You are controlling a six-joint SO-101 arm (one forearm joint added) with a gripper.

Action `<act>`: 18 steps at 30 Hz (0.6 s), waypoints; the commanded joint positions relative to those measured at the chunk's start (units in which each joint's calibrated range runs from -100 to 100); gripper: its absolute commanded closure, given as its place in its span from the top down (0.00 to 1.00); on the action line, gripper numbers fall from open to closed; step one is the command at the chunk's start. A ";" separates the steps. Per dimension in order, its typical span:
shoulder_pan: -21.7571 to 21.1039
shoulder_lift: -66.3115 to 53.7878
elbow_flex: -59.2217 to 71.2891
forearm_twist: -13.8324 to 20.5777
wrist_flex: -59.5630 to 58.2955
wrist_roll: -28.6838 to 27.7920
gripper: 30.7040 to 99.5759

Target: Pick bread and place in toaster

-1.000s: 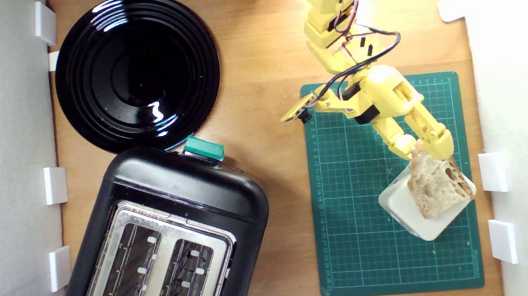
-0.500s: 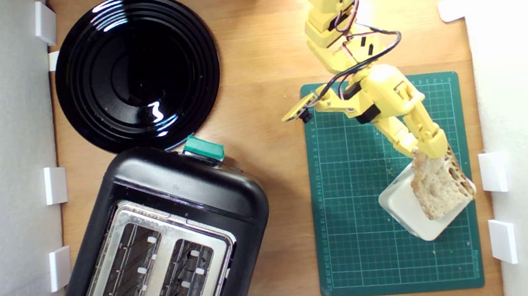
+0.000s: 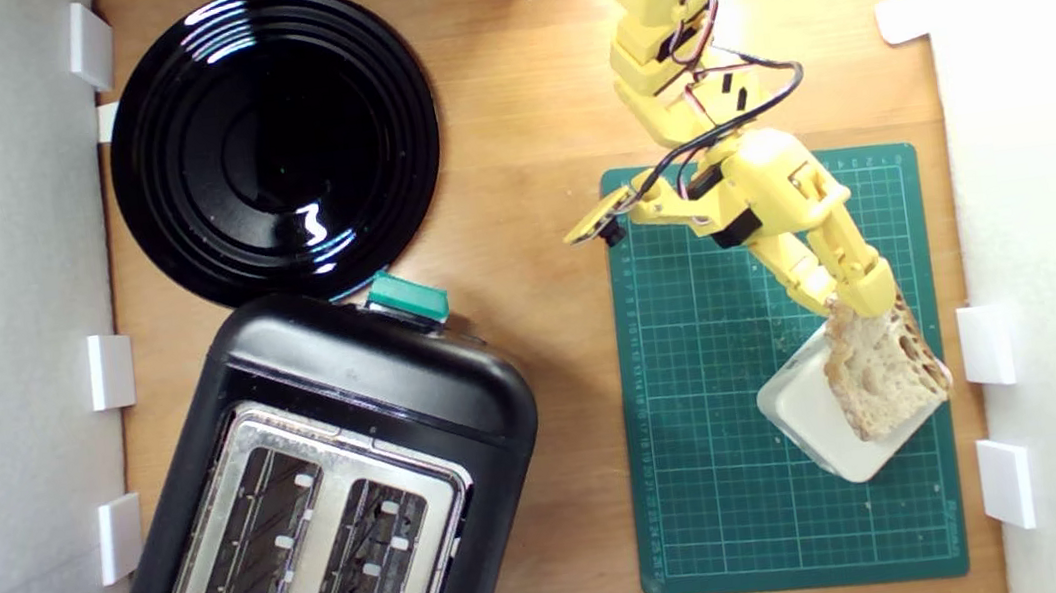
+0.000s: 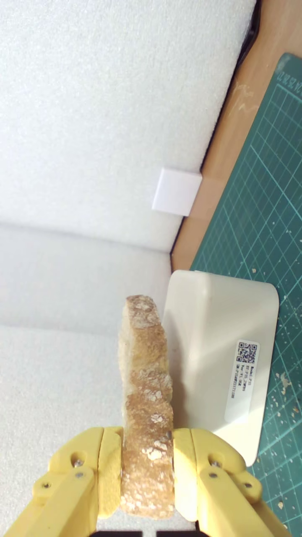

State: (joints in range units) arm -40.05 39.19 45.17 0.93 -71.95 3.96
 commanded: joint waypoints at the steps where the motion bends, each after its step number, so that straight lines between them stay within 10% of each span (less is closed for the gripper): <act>1: -0.49 -1.91 -1.18 -0.21 -1.17 0.04 0.42; 18: 1.77 -33.61 -1.46 -5.28 31.85 0.25 0.43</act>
State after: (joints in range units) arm -40.23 17.77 45.26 -4.31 -44.15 3.96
